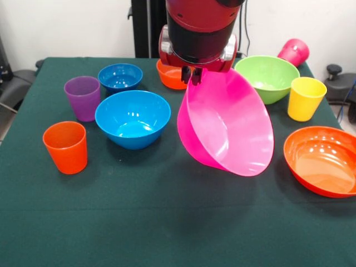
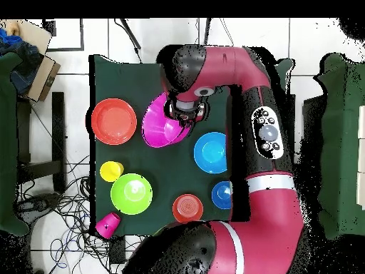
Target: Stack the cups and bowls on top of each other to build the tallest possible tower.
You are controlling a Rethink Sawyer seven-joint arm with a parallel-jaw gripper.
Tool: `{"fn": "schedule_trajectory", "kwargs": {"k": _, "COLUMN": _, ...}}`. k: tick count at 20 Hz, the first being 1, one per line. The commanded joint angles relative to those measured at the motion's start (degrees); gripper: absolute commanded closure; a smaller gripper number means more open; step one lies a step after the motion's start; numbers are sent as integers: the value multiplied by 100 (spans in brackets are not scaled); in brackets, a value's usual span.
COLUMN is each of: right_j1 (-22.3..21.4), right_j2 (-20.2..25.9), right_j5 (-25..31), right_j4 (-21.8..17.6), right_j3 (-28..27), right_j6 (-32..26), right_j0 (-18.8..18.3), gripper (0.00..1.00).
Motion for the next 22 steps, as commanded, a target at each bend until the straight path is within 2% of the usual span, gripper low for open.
{"fn": "schedule_trajectory", "kwargs": {"k": 1, "right_j1": 167, "right_j2": 301, "right_j5": 695, "right_j4": -218, "right_j3": -241, "right_j6": -1392, "right_j0": 169, "gripper": 100}}
{"fn": "schedule_trajectory", "kwargs": {"k": 12, "right_j1": 404, "right_j2": 368, "right_j5": 833, "right_j4": -229, "right_j3": -602, "right_j6": -1372, "right_j0": 244, "gripper": 100}}
{"fn": "schedule_trajectory", "kwargs": {"k": 22, "right_j1": 619, "right_j2": 422, "right_j5": 678, "right_j4": -340, "right_j3": -936, "right_j6": -1691, "right_j0": 260, "gripper": 100}}
